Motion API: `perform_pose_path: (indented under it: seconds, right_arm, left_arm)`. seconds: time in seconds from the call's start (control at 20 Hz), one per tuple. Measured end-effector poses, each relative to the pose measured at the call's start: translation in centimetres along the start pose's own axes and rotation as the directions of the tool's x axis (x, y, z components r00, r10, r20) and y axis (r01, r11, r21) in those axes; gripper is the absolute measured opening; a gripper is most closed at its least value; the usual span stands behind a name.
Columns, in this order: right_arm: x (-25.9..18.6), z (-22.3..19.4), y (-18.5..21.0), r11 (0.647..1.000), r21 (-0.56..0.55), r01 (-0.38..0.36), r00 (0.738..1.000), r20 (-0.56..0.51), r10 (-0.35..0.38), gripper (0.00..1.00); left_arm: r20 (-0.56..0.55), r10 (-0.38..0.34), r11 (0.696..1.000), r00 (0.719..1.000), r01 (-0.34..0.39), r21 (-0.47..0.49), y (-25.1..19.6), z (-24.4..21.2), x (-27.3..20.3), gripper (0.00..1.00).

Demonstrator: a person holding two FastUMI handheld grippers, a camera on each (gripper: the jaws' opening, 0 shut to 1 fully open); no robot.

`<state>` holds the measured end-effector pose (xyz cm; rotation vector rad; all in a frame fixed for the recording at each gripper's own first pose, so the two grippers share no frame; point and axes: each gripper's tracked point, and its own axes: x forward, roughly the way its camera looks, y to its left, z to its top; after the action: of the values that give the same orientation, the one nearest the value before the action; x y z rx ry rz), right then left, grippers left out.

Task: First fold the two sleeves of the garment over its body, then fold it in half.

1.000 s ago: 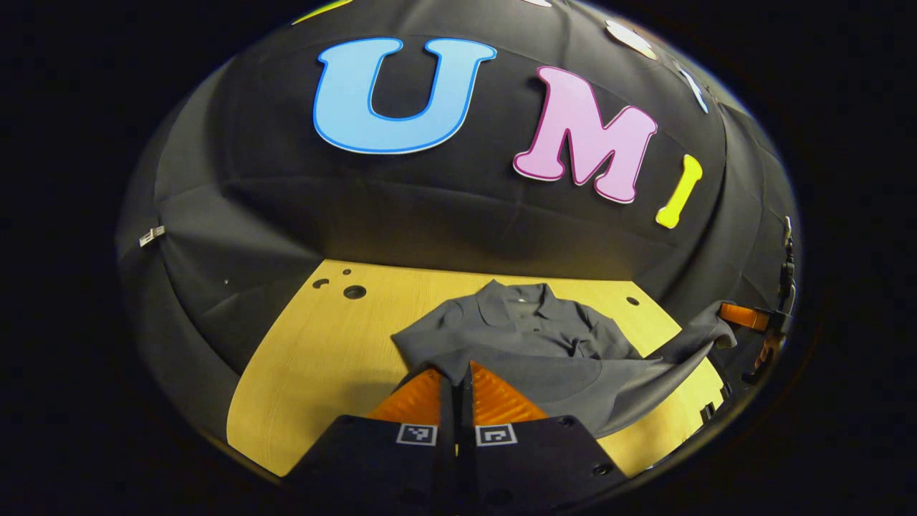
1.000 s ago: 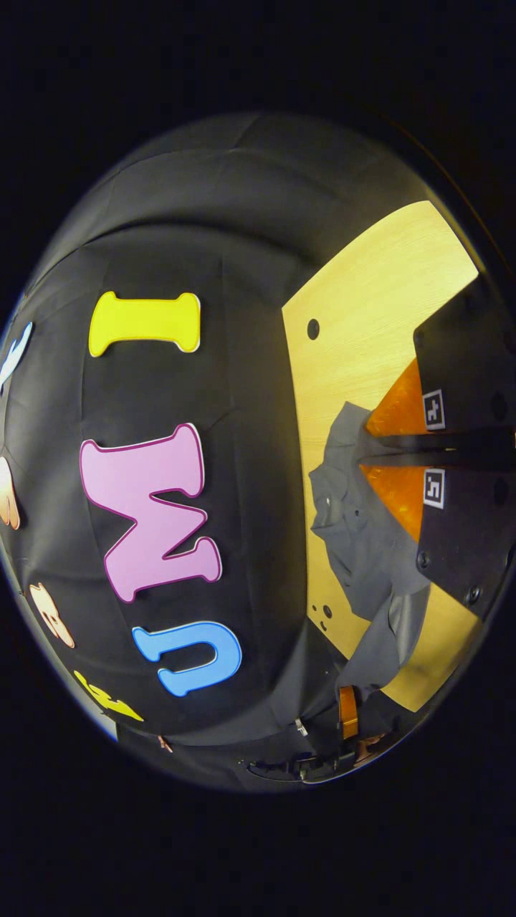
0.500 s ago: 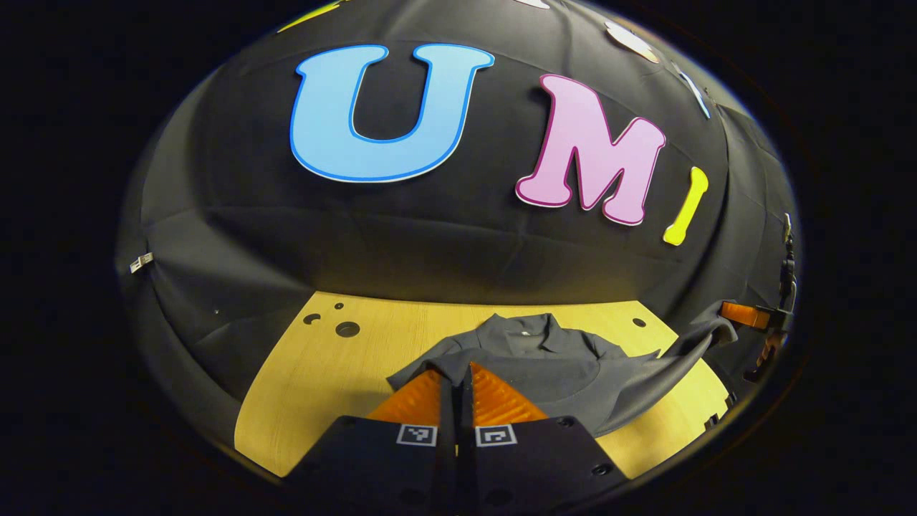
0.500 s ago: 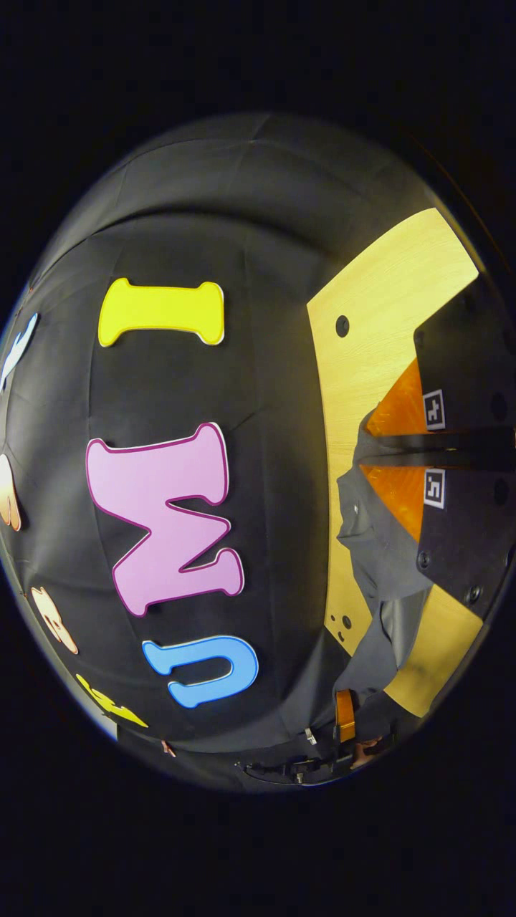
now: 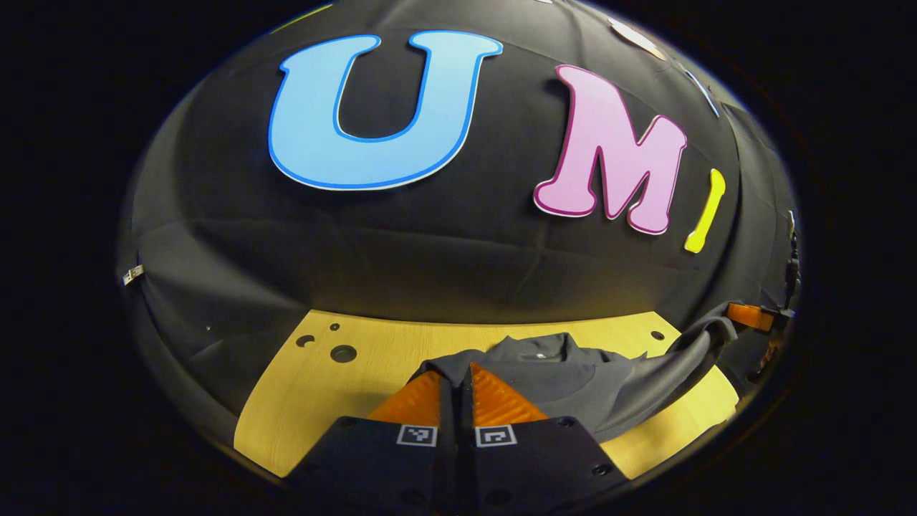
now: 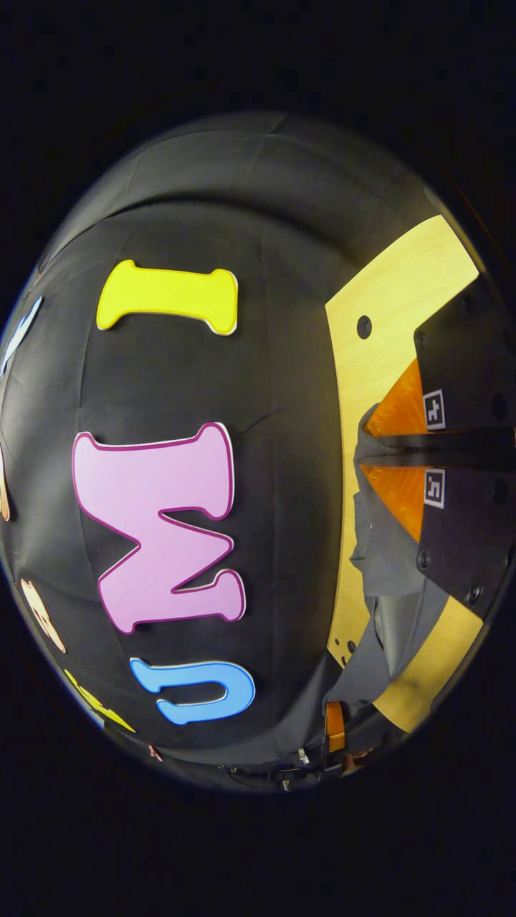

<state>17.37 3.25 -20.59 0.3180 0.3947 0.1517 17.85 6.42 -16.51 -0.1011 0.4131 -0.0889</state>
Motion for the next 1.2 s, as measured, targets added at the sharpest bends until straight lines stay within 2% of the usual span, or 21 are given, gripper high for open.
perform_pose_path:
  seconds: [0.25,0.75,1.2]
  right_arm:
    - [4.2,-1.3,-1.1,1.0,-0.007,0.022,1.0,-0.018,-0.022,0.05]
    - [12.2,-7.3,-2.2,0.999,-0.026,0.022,0.996,-0.087,-0.025,0.05]
    - [16.5,-12.3,-2.9,0.999,-0.019,0.043,0.988,-0.147,-0.046,0.05]
  left_arm:
    - [0.004,0.005,1.0,1.0,-0.005,0.018,-0.1,0.1,3.9,0.05]
    - [-0.048,0.053,0.999,0.997,-0.053,-0.006,1.6,-4.7,11.9,0.05]
    - [-0.084,0.079,0.997,0.993,-0.079,0.006,2.5,-8.5,16.5,0.05]
